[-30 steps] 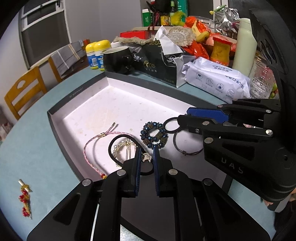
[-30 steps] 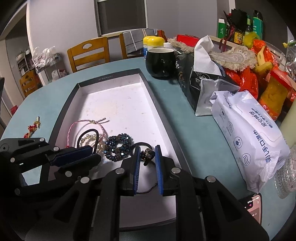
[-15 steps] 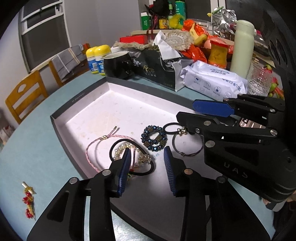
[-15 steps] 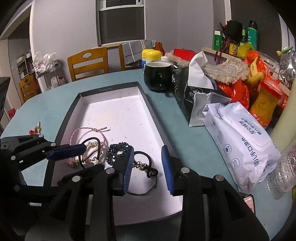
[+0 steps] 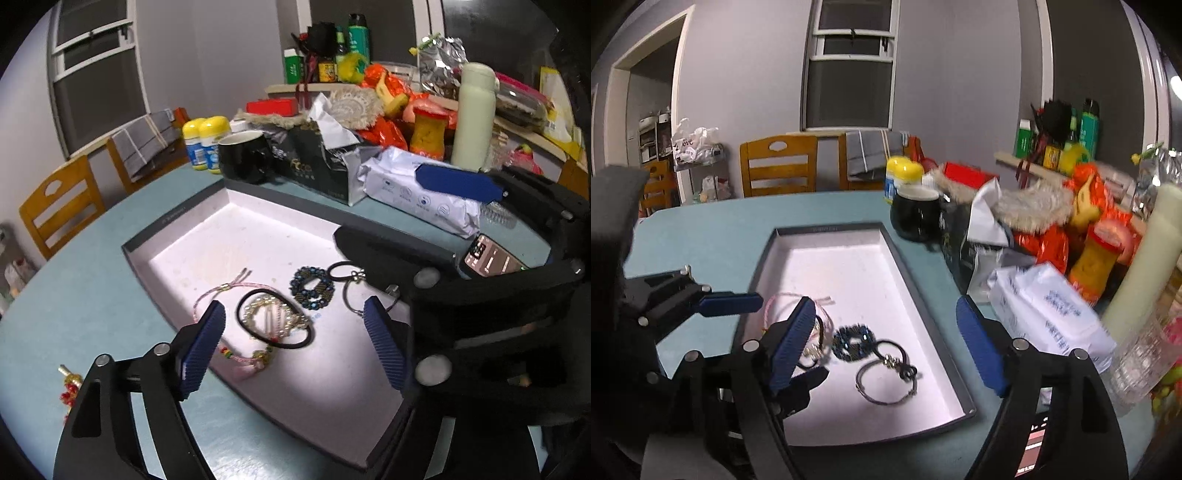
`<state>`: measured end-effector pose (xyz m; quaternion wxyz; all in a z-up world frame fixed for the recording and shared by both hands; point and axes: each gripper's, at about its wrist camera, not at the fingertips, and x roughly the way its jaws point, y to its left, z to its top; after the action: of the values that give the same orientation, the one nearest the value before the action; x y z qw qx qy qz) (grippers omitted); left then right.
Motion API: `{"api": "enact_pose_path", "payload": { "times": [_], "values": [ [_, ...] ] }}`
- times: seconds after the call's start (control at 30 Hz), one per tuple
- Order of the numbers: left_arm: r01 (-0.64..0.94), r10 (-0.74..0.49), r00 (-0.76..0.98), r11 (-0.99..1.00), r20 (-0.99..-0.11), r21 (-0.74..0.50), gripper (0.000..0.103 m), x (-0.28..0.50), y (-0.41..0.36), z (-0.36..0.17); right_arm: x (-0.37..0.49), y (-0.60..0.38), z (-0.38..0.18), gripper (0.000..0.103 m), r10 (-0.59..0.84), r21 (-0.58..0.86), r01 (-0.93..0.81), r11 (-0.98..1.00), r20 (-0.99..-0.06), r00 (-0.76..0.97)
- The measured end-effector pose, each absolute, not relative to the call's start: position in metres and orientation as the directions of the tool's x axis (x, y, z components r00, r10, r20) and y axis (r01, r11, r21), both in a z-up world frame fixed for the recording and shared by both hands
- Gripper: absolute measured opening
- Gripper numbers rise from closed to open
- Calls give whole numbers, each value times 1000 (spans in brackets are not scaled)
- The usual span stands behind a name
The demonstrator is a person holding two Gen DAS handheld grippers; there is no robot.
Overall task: Organize jewelry
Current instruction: 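Open the left gripper to release its tie while the right releases its tie, then grasp the red-and-gold beaded ornament on the table with the left gripper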
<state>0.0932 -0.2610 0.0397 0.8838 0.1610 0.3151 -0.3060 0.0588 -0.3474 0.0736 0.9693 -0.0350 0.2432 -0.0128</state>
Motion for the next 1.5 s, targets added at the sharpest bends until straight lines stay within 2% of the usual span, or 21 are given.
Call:
{"api": "enact_pose_path", "payload": {
  "times": [0.1,0.43,0.67,0.83,0.9,1.03,1.1,1.17,1.23,1.3,1.5],
  "values": [
    [624,-423,624,776,-657,92,81,95,-249,40,56,-343,85,84,-49,-83,13,996,-447,893],
    [526,-330,672,843,-663,114,81,101,-165,36,61,-315,103,85,50,16,-48,999,-422,905],
    [432,-258,707,895,-658,113,81,111,-91,39,76,-252,103,87,145,-17,-167,986,-421,896],
    [383,-209,697,917,-686,111,81,119,-55,31,95,-204,106,90,205,-32,-238,971,-411,888],
    [385,-209,676,918,-707,97,78,124,-47,26,103,-193,107,92,229,-10,-255,967,-407,884],
    [402,-234,638,914,-734,58,61,133,-43,20,133,-178,104,92,280,106,-259,960,-421,863],
    [408,-238,624,912,-744,51,59,137,-43,16,147,-178,100,92,296,162,-249,955,-431,852],
    [415,-251,609,909,-753,32,53,141,-42,13,158,-178,95,92,302,207,-232,950,-435,848],
    [415,-261,594,910,-761,13,34,146,-40,10,165,-178,90,92,310,232,-228,946,-438,844],
    [415,-270,580,910,-768,-7,31,152,-37,8,167,-179,84,92,313,229,-232,945,-442,841],
    [434,-285,563,901,-776,-16,30,160,-40,6,167,-182,80,92,354,263,-257,930,-452,819]
  ]
}}
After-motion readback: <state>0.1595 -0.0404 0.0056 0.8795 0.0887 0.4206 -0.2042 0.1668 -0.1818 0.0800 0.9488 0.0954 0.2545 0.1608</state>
